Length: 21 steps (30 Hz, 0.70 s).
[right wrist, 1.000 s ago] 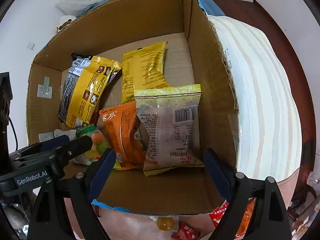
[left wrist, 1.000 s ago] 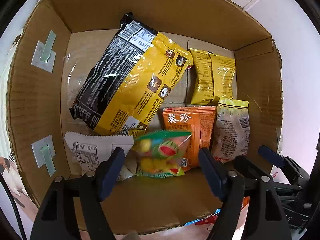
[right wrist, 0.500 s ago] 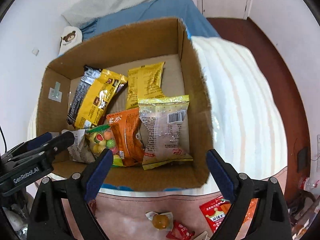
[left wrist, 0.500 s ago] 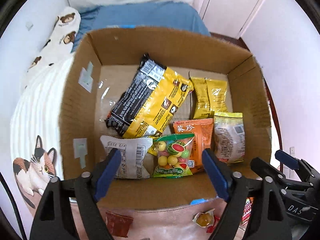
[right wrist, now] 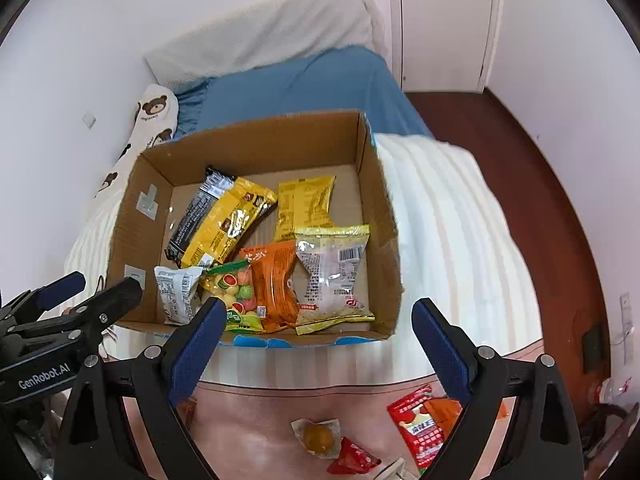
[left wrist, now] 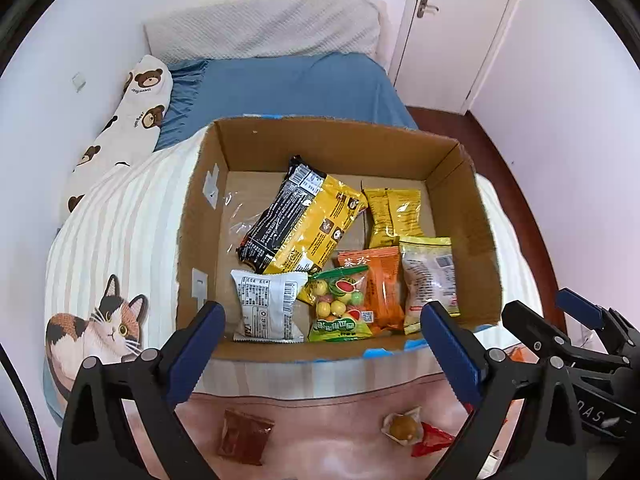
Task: Organize snacks
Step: 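Open both tools to drop the bags into the box, then grasp the brown jerky packet with the left tool while the right tool grasps the white wafer packet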
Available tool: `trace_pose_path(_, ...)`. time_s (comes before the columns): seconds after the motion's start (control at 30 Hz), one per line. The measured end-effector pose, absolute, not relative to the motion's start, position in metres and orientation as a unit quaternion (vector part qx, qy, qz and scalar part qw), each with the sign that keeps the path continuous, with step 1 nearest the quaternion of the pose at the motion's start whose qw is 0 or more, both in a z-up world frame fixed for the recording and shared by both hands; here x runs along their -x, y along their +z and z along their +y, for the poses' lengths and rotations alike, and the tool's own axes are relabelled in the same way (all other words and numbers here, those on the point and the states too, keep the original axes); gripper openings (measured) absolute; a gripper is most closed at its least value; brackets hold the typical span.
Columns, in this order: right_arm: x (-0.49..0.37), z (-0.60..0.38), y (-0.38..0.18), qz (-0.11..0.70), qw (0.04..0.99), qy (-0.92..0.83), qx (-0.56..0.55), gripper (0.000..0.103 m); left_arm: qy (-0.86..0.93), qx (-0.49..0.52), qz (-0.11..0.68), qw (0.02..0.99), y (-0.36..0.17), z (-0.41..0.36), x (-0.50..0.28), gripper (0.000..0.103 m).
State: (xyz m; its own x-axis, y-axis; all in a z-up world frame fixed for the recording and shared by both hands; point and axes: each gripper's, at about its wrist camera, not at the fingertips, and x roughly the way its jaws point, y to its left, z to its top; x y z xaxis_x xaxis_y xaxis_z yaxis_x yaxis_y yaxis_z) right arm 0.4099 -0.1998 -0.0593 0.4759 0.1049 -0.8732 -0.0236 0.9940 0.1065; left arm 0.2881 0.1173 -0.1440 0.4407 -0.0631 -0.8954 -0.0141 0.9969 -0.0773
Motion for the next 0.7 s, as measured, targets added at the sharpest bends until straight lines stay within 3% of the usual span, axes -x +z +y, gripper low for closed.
trace_pose_path(0.7, -0.333, -0.199, -0.018, 0.460, 0.882, 0.046, -0.089, 0.097, -0.027, 0.036, 0.481, 0.876, -0.105, 0.128, -0.223, 0.100)
